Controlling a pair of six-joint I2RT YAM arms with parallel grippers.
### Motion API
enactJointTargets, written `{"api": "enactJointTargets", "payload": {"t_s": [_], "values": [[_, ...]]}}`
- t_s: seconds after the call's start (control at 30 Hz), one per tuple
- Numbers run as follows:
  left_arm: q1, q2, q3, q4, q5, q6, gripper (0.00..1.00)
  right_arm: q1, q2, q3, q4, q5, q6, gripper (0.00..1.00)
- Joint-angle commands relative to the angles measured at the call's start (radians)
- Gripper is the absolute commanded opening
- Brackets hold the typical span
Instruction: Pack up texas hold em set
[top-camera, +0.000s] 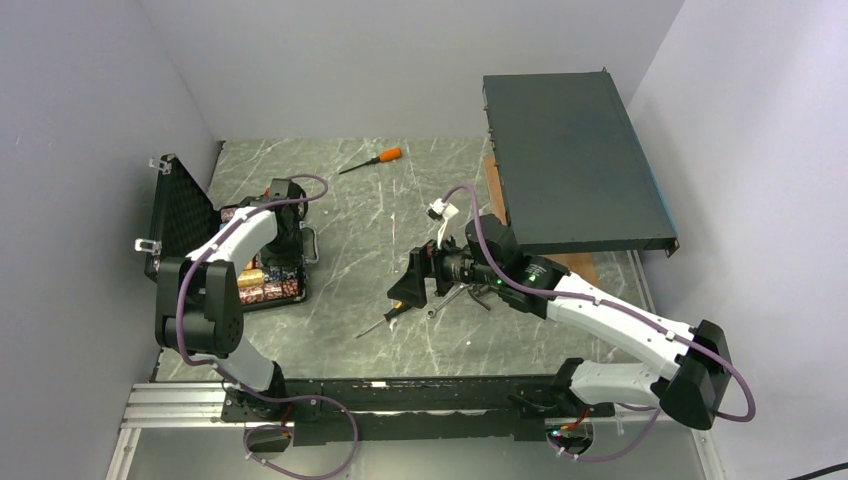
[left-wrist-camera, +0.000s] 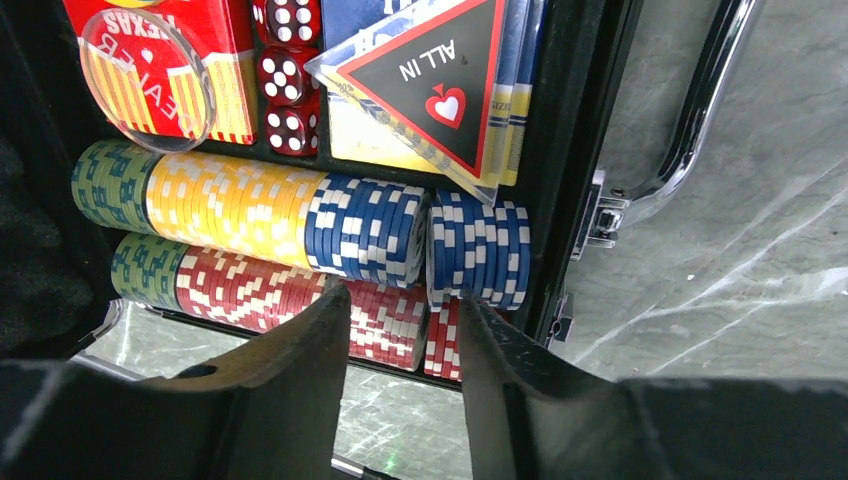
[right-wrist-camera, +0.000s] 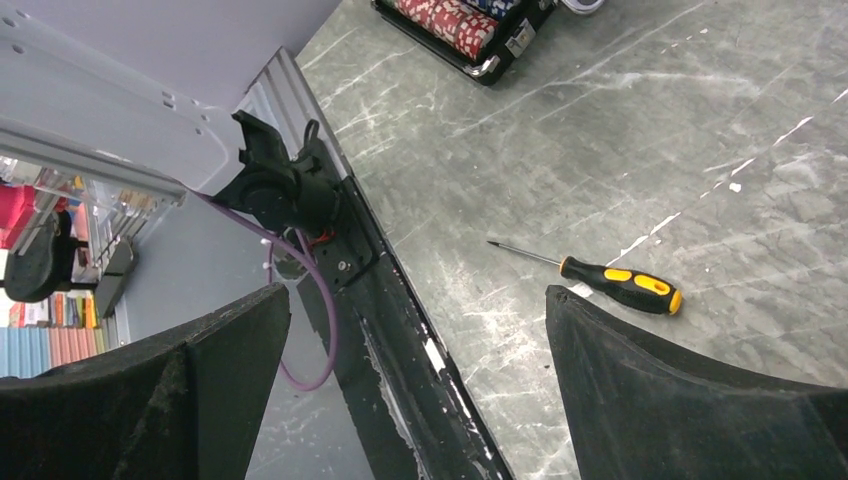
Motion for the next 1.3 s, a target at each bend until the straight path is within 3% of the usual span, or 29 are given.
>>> {"api": "enactJointTargets", "payload": {"t_s": [0.0,0.3,0.43,0.8,1.0,1.13,1.2,1.27], "values": [[0.004,-0.03,0.039,0.008,0.007,-0.004,0.51,0.0,0.008,-0.011,0.074,-0.019,0.012,1.0],[0.005,-0.024,0.043,0.035,0.061,0.019,0.64,0.001,0.022,-0.02,0.101,-0.037,0.031,1.0],[0.009,0.01,0.054,0.008,0.016,0.014,0.66,0.001,0.022,-0.022,0.109,-0.042,0.037,1.0],[0.049,-0.089,-0.001,0.004,-0.044,-0.006,0.55,0.001,-0.011,-0.025,0.09,-0.041,0.041,1.0],[0.048,-0.193,-0.022,0.029,-0.025,-0.013,0.62,0.001,-0.015,-0.022,0.08,-0.04,0.036,1.0],[0.048,-0.161,-0.017,0.027,-0.014,-0.008,0.64,0.001,-0.016,-0.016,0.077,-0.043,0.035,1.0],[0.049,-0.128,-0.015,0.029,0.0,-0.006,0.6,0.001,-0.018,-0.017,0.077,-0.046,0.036,1.0],[0.048,-0.088,-0.002,0.019,0.005,-0.006,0.49,0.001,-0.022,-0.021,0.078,-0.045,0.037,1.0]]}}
